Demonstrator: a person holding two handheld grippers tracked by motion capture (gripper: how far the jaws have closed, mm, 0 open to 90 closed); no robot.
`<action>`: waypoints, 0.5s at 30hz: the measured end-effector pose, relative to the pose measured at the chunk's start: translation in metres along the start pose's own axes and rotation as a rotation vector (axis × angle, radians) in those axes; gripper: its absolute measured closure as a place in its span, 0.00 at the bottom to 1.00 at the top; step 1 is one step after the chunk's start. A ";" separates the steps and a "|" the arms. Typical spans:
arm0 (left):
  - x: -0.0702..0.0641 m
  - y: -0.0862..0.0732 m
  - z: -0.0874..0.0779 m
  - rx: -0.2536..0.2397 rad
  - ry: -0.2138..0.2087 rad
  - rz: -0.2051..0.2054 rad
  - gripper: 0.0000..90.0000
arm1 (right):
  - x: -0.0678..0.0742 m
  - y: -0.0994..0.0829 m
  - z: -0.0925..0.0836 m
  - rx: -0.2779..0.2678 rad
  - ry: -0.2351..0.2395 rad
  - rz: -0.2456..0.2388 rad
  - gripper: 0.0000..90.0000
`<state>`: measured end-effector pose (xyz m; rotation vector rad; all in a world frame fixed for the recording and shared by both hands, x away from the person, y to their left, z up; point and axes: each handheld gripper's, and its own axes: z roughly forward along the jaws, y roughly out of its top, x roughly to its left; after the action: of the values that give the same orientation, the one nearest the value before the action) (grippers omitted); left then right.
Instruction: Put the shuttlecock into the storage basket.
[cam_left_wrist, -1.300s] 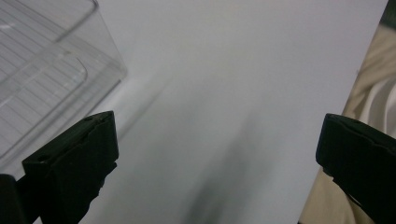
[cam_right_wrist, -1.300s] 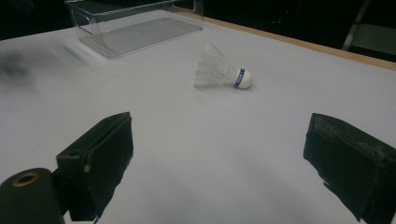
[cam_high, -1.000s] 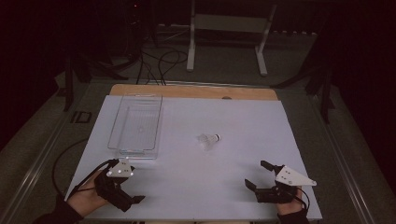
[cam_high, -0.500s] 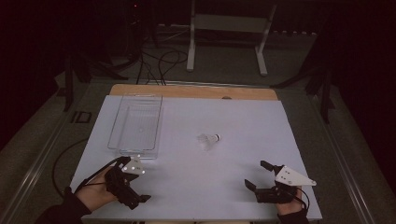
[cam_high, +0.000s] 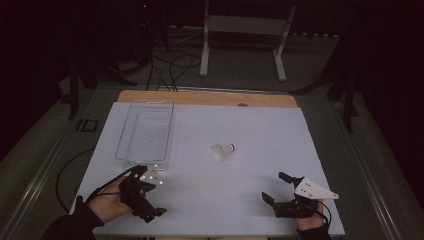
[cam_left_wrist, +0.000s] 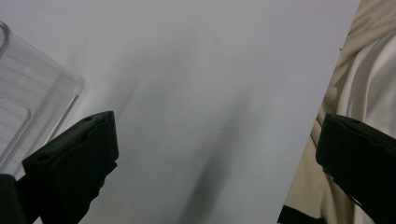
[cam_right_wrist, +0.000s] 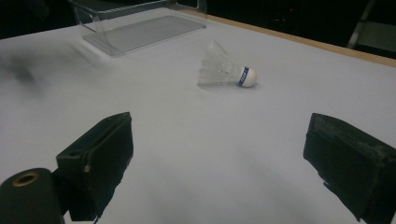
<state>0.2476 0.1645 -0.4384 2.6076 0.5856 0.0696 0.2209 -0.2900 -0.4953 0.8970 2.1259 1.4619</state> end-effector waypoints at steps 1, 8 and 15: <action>0.000 0.002 0.001 0.007 -0.008 0.000 0.00 | 0.000 0.000 0.000 0.000 -0.001 0.000 0.09; -0.001 0.013 0.005 0.015 -0.032 0.002 0.00 | 0.000 0.000 0.000 -0.002 -0.002 -0.001 0.09; -0.002 0.028 0.008 0.023 -0.045 0.014 0.00 | 0.000 0.000 0.000 0.000 0.000 0.001 0.09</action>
<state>0.2580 0.1376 -0.4324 2.6287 0.5548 0.0083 0.2211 -0.2902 -0.4956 0.8981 2.1261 1.4624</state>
